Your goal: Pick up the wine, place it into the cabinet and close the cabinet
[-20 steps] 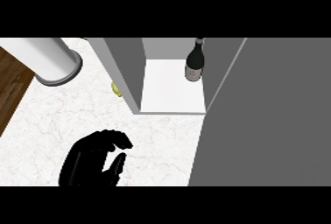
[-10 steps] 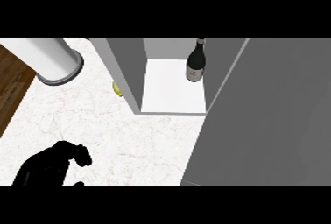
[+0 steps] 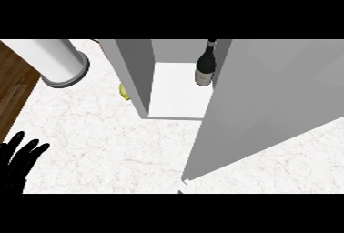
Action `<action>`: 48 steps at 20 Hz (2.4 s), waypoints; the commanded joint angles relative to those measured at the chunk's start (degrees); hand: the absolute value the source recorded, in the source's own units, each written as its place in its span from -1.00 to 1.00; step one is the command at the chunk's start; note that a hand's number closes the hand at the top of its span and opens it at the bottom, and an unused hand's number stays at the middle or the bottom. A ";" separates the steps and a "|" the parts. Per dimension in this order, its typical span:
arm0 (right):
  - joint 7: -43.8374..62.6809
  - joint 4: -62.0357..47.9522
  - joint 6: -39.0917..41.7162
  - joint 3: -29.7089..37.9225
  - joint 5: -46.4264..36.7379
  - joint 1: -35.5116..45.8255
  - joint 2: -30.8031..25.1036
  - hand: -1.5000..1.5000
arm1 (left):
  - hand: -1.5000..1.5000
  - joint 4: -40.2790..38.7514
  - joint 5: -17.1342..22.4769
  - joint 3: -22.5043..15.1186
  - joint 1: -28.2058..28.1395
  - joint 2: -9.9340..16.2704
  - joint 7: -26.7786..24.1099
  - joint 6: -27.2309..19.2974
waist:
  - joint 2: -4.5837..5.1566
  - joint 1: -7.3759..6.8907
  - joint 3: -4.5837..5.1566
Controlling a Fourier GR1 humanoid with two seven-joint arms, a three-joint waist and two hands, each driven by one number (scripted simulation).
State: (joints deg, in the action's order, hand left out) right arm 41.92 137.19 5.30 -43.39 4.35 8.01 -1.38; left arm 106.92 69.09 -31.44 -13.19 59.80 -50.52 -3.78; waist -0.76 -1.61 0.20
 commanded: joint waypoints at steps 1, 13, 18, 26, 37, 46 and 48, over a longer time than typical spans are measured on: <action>-0.81 -3.82 -8.12 -12.47 -4.05 6.77 1.31 1.00 | -1.00 -3.65 1.75 3.76 -3.69 3.04 -1.49 4.79 | -0.04 -0.49 0.11; -7.67 -14.00 -28.93 -7.82 -7.10 22.75 0.96 1.00 | -1.00 -9.80 4.47 11.78 -10.02 9.12 -4.21 19.33 | 0.56 -2.08 0.11; -4.79 -18.04 -32.38 -1.37 -4.16 32.02 0.93 1.00 | -1.00 -8.78 5.06 13.92 -11.94 10.24 -3.68 20.19 | 0.63 -2.71 0.04; -7.82 -36.61 -28.95 14.37 5.73 49.04 1.31 1.00 | -1.00 -13.53 2.96 17.86 -16.18 9.23 -4.85 26.73 | 0.86 -1.96 -0.12; -12.15 -58.66 -6.01 19.62 25.19 58.08 1.38 1.00 | -1.00 -13.72 3.97 22.77 -16.76 8.22 -0.61 28.51 | 1.29 -2.95 -0.13; -7.03 -72.82 16.54 17.84 36.71 60.74 1.32 1.00 | -1.00 -15.40 4.79 26.73 -16.89 7.47 2.77 31.13 | 1.10 -1.27 -0.15; -9.87 -77.52 17.88 17.10 38.48 60.52 1.38 1.00 | -1.00 -16.07 3.16 26.91 -17.34 5.71 2.89 30.63 | 1.11 -1.36 -0.14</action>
State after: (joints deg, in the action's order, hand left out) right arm 32.23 66.24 17.31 -27.04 38.93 67.36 -0.07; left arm 91.69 73.37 -5.38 -29.84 67.41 -45.82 23.58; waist 0.49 -3.52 0.07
